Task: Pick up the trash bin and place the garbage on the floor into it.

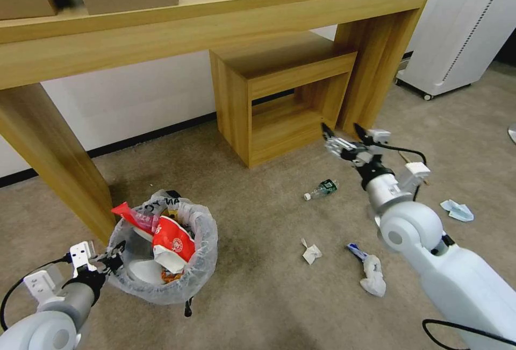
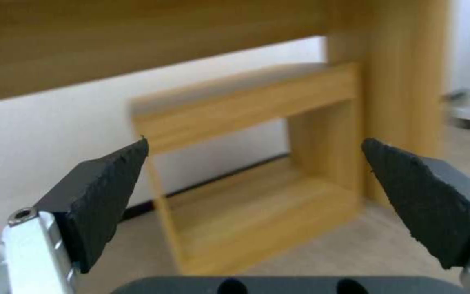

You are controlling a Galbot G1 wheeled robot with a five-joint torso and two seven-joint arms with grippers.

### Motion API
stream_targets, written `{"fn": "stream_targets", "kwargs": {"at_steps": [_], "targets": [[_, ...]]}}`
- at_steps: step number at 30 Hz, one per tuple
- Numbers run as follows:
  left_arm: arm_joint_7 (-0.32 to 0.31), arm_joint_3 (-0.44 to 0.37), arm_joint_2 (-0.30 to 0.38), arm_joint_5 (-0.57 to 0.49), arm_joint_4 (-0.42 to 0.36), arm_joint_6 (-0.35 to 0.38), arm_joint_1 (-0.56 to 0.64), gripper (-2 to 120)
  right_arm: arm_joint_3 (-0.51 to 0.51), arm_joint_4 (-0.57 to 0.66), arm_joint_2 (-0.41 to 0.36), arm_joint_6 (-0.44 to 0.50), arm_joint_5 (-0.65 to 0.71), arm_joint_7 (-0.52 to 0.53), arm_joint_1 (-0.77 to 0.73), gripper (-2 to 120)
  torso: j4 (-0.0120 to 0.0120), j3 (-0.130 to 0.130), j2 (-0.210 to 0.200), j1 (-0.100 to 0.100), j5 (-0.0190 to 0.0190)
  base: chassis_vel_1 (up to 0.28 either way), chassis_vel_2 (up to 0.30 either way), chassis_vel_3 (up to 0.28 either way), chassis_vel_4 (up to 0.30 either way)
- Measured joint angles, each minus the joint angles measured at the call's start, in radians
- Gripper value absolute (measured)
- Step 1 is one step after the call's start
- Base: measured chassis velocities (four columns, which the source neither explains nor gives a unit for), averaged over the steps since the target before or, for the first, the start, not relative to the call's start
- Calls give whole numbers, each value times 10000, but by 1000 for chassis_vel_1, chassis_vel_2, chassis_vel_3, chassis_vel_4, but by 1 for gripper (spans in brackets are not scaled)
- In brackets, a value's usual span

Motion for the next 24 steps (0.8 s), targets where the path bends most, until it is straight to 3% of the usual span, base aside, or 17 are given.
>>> {"fn": "stream_targets", "kwargs": {"at_steps": [7,24], "targets": [[4,122,86,66,106,-5,-131,1,1030,-89,354,47,-544,137,-733,100,-2,0,0,0,-2,-29,-28,-31,-32],[-28,162,62,84,275,-44,-214,1,995,-397,664,907,-1168,-317,-1005,100,-2,0,1,1,-2,-59,-57,-61,-61]]}}
